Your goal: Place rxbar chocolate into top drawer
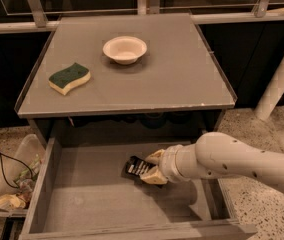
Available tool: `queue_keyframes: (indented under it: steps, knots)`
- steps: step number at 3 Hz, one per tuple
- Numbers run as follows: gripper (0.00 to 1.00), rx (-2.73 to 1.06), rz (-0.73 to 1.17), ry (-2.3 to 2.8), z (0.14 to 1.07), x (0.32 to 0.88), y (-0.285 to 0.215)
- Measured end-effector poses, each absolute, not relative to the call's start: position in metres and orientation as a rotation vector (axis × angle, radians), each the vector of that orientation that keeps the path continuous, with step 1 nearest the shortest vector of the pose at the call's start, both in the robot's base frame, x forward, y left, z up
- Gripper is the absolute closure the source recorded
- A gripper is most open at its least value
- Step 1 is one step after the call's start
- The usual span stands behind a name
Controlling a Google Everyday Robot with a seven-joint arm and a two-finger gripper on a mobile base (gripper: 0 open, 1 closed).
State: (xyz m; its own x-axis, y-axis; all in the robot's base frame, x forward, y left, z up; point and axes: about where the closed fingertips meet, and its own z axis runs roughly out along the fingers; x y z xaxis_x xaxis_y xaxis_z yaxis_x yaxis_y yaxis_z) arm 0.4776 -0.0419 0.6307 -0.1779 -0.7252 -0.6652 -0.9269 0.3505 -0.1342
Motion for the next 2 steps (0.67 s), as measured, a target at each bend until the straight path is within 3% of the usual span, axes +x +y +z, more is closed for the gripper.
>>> queue_keyframes:
  steps: [1,2]
  knots:
    - [1.00,-1.405,0.404,1.979,0.6231,0.4813,-0.0412]
    - [0.82,-1.404,0.404,1.979,0.6228,0.4815,-0.0411]
